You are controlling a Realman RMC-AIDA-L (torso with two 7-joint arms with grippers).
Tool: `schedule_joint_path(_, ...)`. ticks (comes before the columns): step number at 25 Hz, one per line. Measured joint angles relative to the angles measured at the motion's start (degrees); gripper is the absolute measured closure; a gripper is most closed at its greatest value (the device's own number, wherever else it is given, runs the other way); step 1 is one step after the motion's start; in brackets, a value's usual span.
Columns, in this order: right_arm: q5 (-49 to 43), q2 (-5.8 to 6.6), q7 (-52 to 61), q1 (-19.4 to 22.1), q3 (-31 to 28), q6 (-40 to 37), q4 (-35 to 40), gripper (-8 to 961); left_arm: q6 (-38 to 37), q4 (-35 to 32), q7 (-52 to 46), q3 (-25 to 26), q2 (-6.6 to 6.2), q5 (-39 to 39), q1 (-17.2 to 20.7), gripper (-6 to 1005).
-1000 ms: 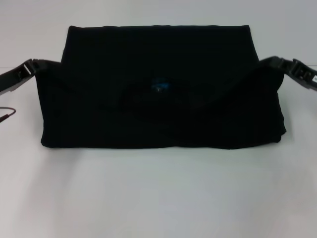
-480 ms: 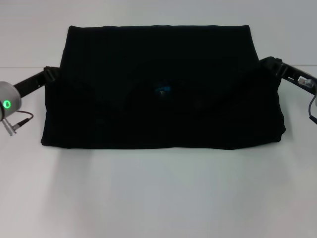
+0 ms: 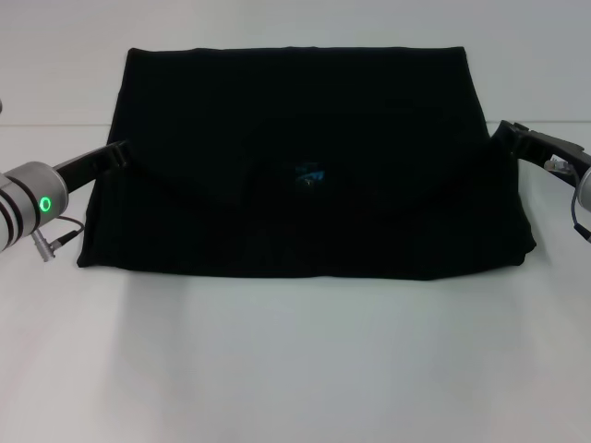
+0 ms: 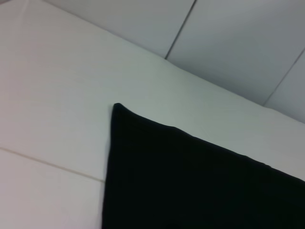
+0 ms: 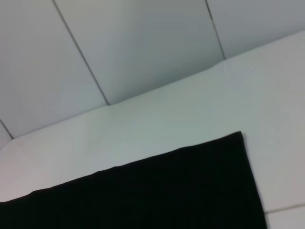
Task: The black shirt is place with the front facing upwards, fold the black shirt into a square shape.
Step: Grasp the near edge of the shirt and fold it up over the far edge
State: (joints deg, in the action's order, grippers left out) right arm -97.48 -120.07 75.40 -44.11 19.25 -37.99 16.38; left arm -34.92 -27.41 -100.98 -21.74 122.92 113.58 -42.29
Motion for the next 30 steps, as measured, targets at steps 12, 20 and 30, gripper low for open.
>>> schedule_joint_path(12, 0.3, 0.82, -0.4, 3.7, 1.3, -10.0, 0.3, 447, -13.4, 0.2, -6.7, -1.1, -4.07, -3.8, 4.6, 511)
schedule_joint_path(20, 0.0, 2.36, -0.6, 10.7, 21.2, -27.6, 3.5, 192, -28.8, 0.6, -21.1, -11.2, -11.81, -2.6, 10.2, 207)
schedule_joint_path(30, 0.0, 0.62, -3.4, 13.5, 34.9, -29.3, 5.7, 114, -27.2, -1.3, -22.0, -11.5, -11.80, 4.5, 11.3, 206)
